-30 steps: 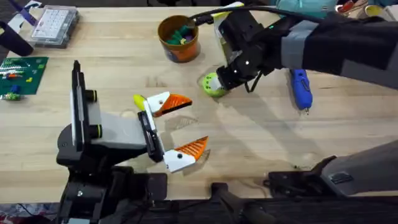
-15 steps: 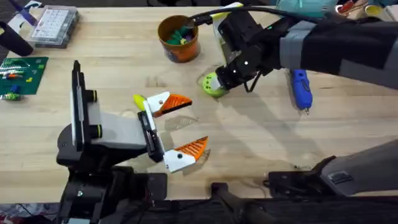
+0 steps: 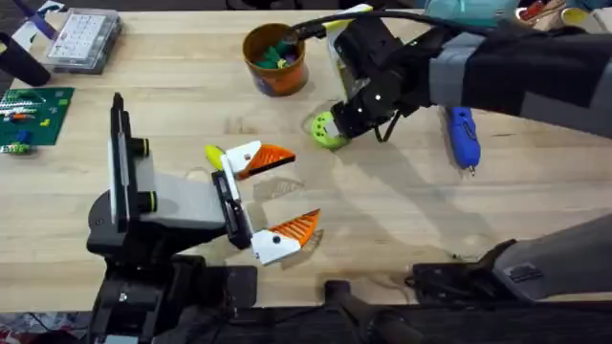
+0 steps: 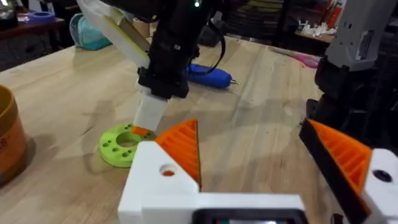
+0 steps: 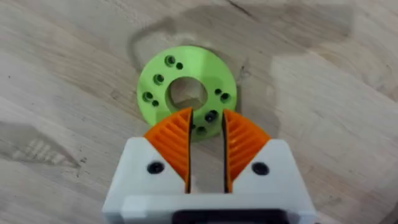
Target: Pick up the gripper from the table and insert it into the empty holder that is missing its gripper. Then pick up a screw, insert it into the mounting hole, and use the screwdriver to tighten it. Finally, clean up the table by picking up the vegetable and placing it into the bucket.
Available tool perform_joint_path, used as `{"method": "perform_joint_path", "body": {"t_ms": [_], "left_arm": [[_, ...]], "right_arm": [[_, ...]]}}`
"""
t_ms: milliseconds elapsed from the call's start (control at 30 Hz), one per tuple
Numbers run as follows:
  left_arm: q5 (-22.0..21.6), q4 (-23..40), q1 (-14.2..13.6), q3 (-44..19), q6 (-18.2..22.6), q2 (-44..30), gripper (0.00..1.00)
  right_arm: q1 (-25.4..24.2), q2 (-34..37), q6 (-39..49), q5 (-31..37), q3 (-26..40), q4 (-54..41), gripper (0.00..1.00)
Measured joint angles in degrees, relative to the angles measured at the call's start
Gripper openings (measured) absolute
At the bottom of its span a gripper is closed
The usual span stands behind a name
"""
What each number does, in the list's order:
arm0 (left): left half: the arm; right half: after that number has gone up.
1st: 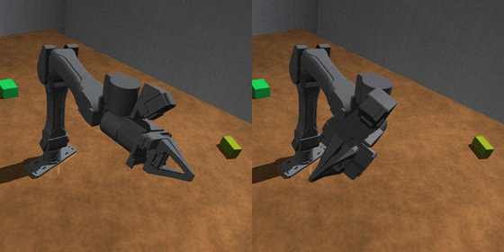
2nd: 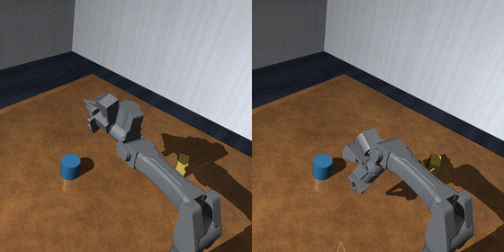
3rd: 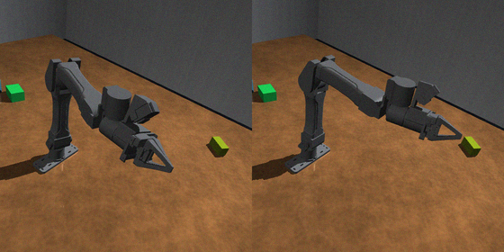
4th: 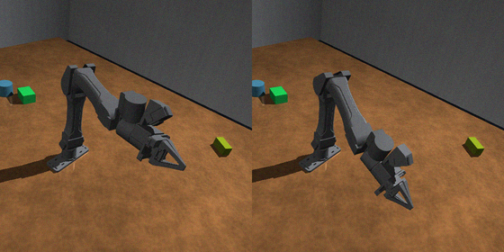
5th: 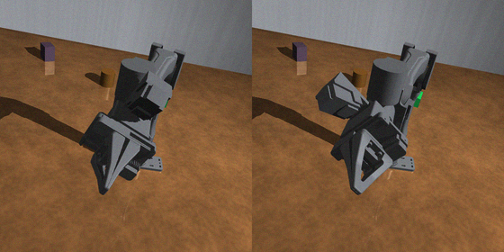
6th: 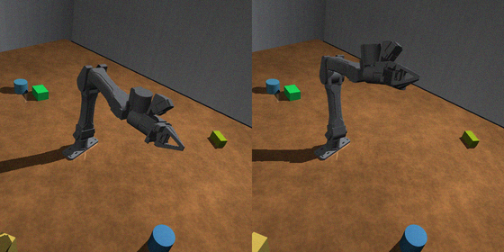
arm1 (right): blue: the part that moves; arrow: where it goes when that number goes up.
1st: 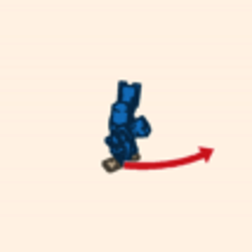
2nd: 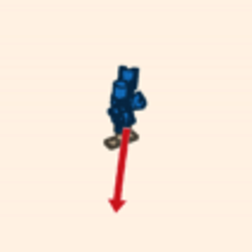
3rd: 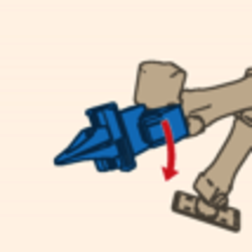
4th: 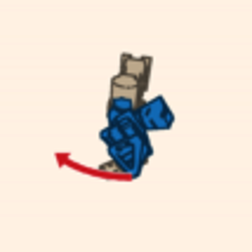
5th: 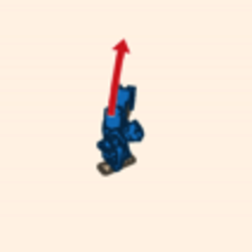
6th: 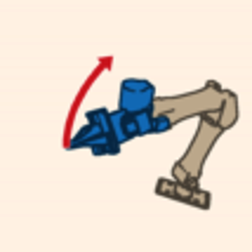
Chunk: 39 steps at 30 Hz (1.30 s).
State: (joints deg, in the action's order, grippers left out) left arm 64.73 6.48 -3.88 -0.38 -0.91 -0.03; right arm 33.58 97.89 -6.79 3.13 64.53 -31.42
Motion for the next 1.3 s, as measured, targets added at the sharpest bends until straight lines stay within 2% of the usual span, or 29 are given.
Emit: {"method": "perform_joint_path", "body": {"t_ms": [467,1133,1233,1300], "left_arm": [[0.0,0.0,0.0,0.0,0.0,0.0,0.986],[0.0,0.0,0.0,0.0,0.0,0.0,0.986],[0.0,0.0,0.0,0.0,0.0,0.0,0.986],[0.0,0.0,0.0,0.0,0.0,0.0,0.986]], "right_arm": [[0.1,0.0,0.0,0.0,0.0,0.3,0.114],[0.4,0.0,0.0,1.8,0.0,-0.3,0.110],[0.9,0.0,0.2,1.9,0.0,-0.2,0.020],[1.1,0.1,0.2,2.0,0.0,-0.1,0.008]]}}
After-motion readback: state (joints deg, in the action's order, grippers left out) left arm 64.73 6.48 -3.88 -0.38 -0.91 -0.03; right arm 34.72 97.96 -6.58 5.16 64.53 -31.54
